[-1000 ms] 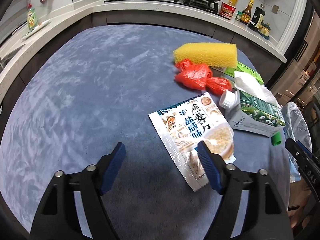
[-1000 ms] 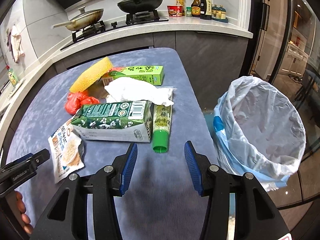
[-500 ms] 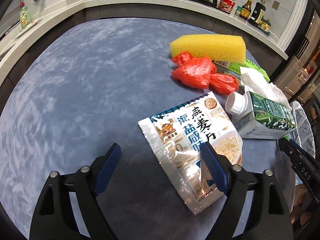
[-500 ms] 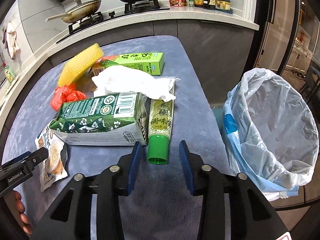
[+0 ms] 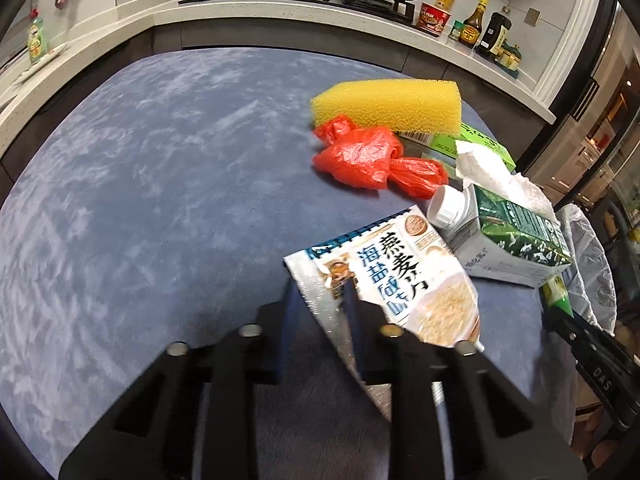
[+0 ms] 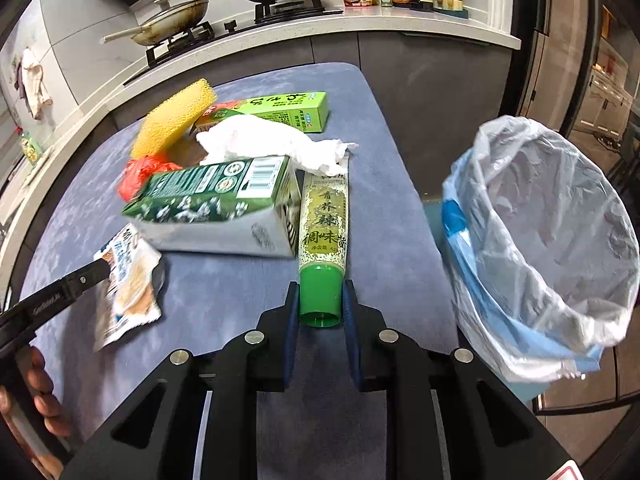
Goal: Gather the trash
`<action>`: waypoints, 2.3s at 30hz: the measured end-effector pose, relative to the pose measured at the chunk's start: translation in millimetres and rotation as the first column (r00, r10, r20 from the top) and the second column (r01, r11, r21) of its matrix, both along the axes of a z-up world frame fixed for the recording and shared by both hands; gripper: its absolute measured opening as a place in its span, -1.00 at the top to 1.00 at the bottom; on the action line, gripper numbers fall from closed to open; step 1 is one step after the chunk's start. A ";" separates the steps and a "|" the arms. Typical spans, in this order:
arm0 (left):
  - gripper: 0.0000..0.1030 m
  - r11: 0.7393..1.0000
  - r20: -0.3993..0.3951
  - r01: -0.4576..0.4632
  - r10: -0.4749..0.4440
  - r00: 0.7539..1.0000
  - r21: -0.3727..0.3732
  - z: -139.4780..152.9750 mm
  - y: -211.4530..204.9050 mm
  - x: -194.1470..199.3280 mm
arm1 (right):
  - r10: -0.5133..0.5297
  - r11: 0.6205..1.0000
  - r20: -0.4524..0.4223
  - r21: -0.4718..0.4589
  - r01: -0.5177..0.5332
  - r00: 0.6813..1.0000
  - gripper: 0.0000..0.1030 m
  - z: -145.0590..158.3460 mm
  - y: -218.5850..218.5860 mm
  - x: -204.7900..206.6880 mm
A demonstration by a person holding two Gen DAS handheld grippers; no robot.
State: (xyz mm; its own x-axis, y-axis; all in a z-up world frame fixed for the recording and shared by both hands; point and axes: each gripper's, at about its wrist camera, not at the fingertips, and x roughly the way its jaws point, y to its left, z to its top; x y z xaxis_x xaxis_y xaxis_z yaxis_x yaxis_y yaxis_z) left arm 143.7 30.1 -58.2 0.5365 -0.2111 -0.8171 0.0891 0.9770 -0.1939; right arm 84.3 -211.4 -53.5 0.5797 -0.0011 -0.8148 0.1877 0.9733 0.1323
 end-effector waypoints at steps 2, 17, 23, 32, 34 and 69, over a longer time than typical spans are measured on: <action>0.86 1.000 -0.007 0.002 -0.002 1.000 -0.017 2.0 4.7 -4.6 | 0.002 1.000 0.003 0.010 -0.002 1.000 0.63 3.6 -2.2 -12.1; 0.03 0.988 -0.047 0.064 -0.071 0.996 -0.138 5.2 -4.9 -45.8 | 0.009 1.000 0.025 0.026 -0.009 1.000 0.63 20.4 1.8 -71.2; -0.15 0.973 -0.072 0.050 -0.068 0.995 -0.225 -3.4 -19.0 -57.9 | 0.008 1.000 0.029 0.025 -0.009 1.000 0.63 22.0 2.2 -73.9; -0.13 0.928 -0.075 0.003 -0.033 0.997 -0.372 -8.3 -24.8 -35.6 | 0.014 0.999 0.028 0.030 -0.015 0.999 0.63 22.3 3.2 -69.8; -0.09 0.926 -0.061 0.005 -0.030 0.998 -0.376 -3.6 -25.1 -31.9 | 0.015 0.999 0.029 0.033 -0.016 0.999 0.63 22.2 2.6 -68.0; 0.97 0.993 0.154 0.093 -0.081 0.985 -0.073 80.5 -29.6 -50.3 | -0.021 0.999 0.162 0.032 0.016 0.987 0.63 67.7 -9.7 -78.5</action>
State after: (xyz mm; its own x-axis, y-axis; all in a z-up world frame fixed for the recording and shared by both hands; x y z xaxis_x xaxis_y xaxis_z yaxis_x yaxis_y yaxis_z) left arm 93.4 0.4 22.3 0.6287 -0.3231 -0.7074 0.2070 0.9463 -0.2483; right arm 5.8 -221.1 14.2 0.7046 0.0102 -0.7096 0.1797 0.9647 0.1923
